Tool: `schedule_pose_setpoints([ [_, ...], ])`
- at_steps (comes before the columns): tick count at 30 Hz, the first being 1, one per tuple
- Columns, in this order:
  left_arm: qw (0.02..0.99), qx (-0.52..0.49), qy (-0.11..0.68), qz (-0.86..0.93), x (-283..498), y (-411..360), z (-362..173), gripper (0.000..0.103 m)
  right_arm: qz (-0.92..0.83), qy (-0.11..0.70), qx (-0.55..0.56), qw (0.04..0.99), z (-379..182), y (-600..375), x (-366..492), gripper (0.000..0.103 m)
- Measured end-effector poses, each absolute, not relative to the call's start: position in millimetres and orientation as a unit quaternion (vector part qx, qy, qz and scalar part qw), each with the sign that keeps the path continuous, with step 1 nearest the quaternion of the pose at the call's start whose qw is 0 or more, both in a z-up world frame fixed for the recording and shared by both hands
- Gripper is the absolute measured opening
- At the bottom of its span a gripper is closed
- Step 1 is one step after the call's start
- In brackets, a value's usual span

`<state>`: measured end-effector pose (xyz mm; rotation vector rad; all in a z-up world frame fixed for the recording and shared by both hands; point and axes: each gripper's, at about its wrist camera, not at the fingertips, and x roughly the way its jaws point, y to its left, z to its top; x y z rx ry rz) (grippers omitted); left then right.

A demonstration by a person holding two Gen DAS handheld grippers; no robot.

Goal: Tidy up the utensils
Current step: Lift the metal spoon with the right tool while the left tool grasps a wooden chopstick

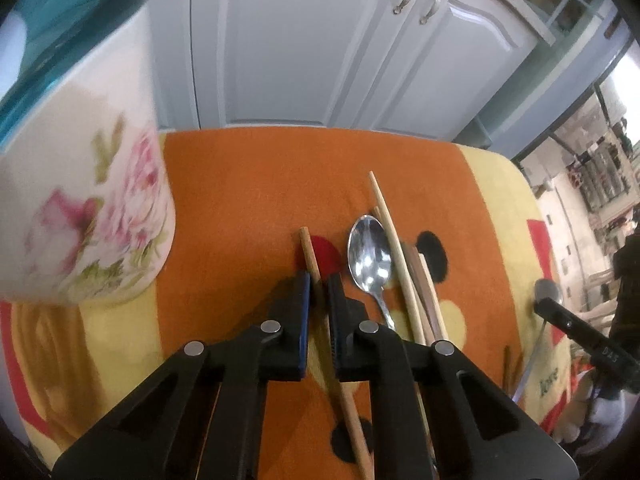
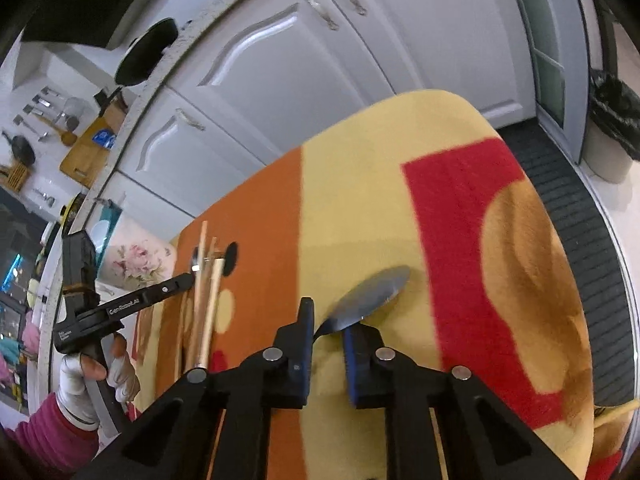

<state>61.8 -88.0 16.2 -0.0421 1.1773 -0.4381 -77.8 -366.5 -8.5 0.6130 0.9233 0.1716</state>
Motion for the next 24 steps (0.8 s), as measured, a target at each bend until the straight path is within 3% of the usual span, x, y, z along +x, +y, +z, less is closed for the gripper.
schedule_pose_setpoints([
  [14, 0.826, -0.058, 0.503, -0.247, 28.4, -50.9, 88.4, 0.005, 0.152, 0.385, 0.215, 0.885, 73.7, -324.7, -79.4, 0.003],
  [24, 0.844, -0.082, 0.468, -0.251, 8.5, -9.1, 125.2, 0.004, 0.179, 0.38, 0.168, 0.892, 94.6, -291.0, -72.9, 0.002],
])
